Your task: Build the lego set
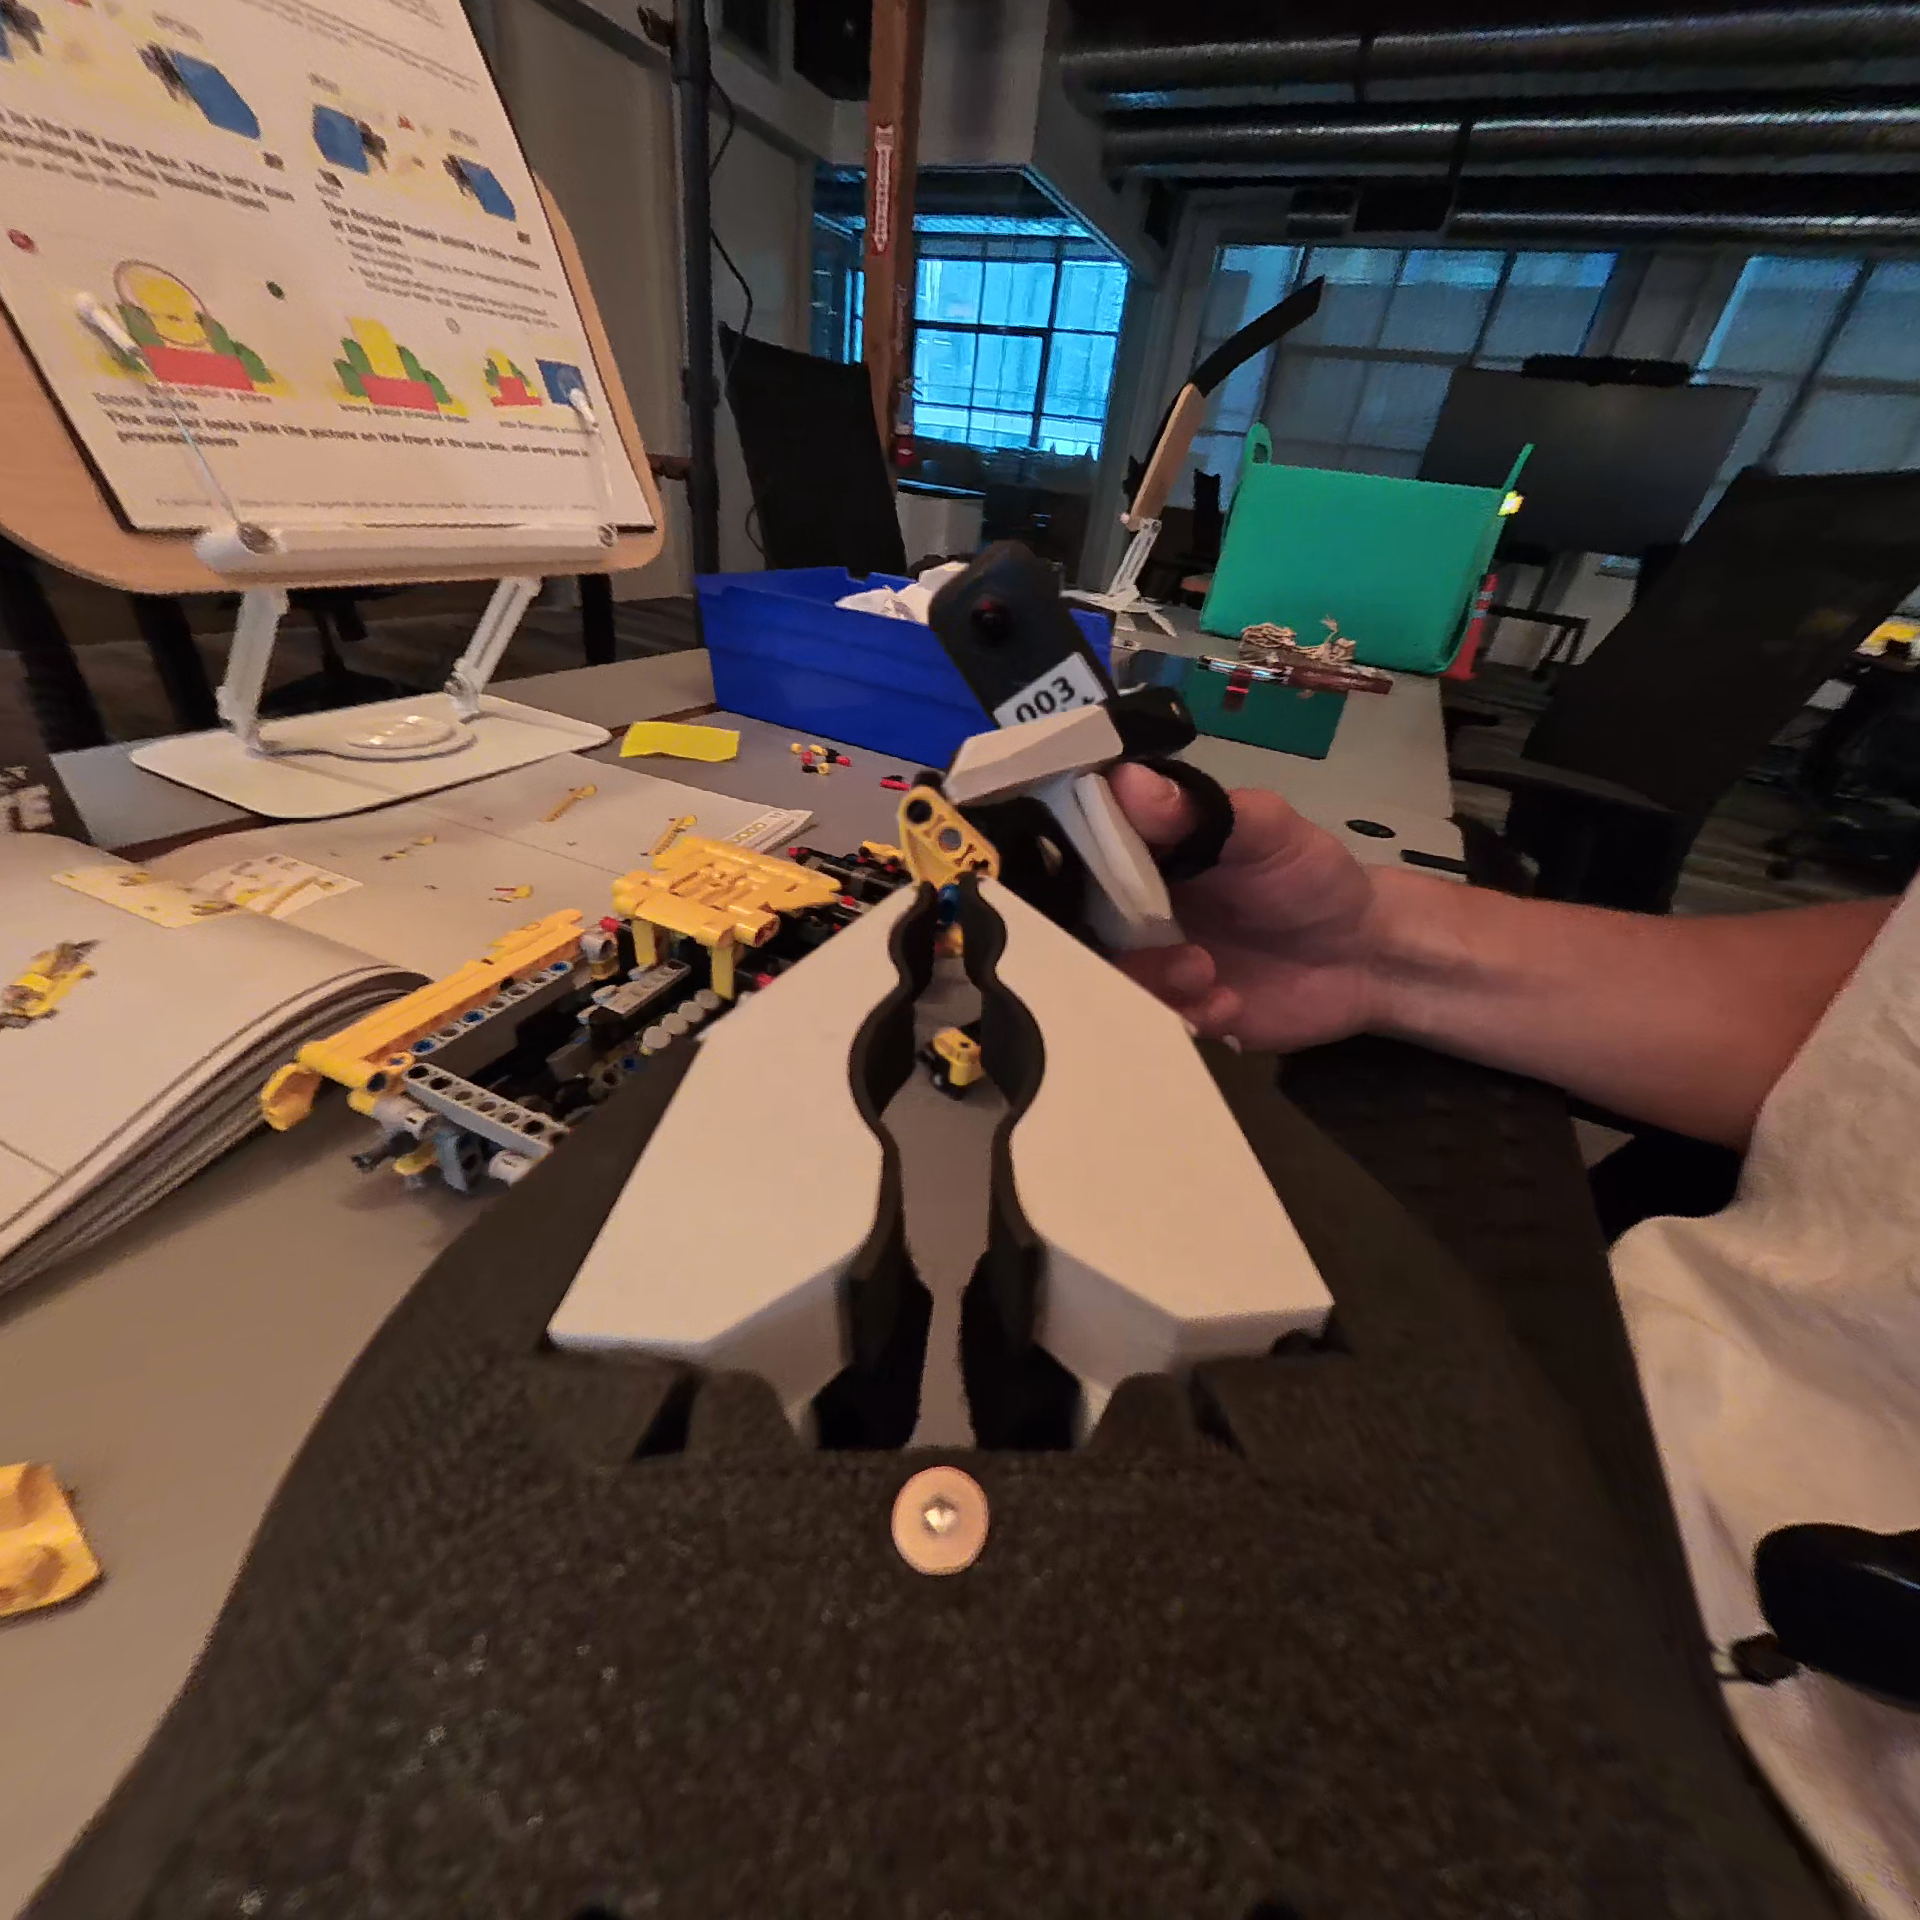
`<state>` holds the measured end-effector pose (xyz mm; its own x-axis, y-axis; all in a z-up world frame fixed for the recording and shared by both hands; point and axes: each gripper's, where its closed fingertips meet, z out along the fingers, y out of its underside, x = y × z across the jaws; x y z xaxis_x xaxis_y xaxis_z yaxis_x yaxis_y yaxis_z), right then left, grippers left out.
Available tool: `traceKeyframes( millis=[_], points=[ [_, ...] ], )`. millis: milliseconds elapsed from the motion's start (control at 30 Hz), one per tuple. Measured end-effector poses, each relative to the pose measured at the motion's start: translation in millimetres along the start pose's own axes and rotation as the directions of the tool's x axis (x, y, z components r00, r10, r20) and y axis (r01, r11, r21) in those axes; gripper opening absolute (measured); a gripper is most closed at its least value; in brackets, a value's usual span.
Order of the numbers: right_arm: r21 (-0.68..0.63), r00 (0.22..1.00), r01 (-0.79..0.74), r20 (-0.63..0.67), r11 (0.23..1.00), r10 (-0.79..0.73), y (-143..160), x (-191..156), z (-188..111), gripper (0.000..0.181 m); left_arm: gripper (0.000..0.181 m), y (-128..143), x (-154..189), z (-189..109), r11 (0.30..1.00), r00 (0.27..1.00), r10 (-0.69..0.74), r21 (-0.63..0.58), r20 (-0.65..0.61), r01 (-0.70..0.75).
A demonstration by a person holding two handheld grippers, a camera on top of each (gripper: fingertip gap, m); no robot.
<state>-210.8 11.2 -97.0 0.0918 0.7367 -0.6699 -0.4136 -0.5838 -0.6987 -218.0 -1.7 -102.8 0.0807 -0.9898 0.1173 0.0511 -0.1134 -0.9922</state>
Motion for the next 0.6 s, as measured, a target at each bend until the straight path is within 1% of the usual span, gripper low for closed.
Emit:
traceKeyframes(
  millis=[33,67,100,167,200,267,300,367,400,533,600],
  points=[
    [0.004,0.999,-0.031,0.019,1.0,0.031,0,-1,0,0.012,0.004,-2,-1,-1,1.0,1.0,0.019,0.009,0.014,-0.019],
    [0.003,0.997,-0.073,0.04,0.997,0.073,1,-1,1,0.024,0.004,-4,-3,-2,0.999,0.999,0.032,0.017,0.025,-0.032],
    [-0.007,0.991,-0.116,0.072,0.993,0.116,3,-3,3,0.029,0.004,-5,-3,-3,0.999,0.999,0.035,0.023,0.025,-0.036],
    [-0.039,0.976,-0.178,0.123,0.983,0.182,9,-8,6,0.032,0.004,-5,0,-3,0.999,1.0,0.022,0.026,0.004,-0.022],
    [-0.051,0.971,-0.192,0.134,0.98,0.198,11,-9,7,0.032,0.004,-4,2,-2,0.999,1.0,0.018,0.026,-0.01,-0.018],
    [-0.082,0.962,-0.205,0.169,0.975,0.217,13,-16,9,0.024,0.004,-4,7,-2,1.0,0.999,0.009,0.026,-0.046,-0.008],
    [-0.083,0.96,-0.204,0.179,0.975,0.216,13,-17,9,0.022,0.004,-4,10,-1,1.0,0.998,0.007,0.022,-0.062,-0.006],
    [-0.092,0.962,-0.196,0.176,0.976,0.21,14,-18,9,0.014,0.004,-4,14,-1,1.0,0.997,0.013,0.026,-0.081,-0.011],
    [-0.099,0.963,-0.188,0.174,0.977,0.203,15,-18,9,0.014,0.004,-4,15,-1,1.0,0.996,0.017,0.025,-0.086,-0.015],
    [-0.116,0.982,-0.131,0.121,0.985,0.145,17,-15,5,0.013,0.004,1,14,2,0.999,0.997,0.034,0.001,-0.071,-0.035],
    [-0.137,0.996,-0.061,0.055,0.989,0.069,16,-12,-3,0.014,0.005,5,14,5,0.999,0.997,0.045,-0.017,-0.058,-0.046]
  ],
)
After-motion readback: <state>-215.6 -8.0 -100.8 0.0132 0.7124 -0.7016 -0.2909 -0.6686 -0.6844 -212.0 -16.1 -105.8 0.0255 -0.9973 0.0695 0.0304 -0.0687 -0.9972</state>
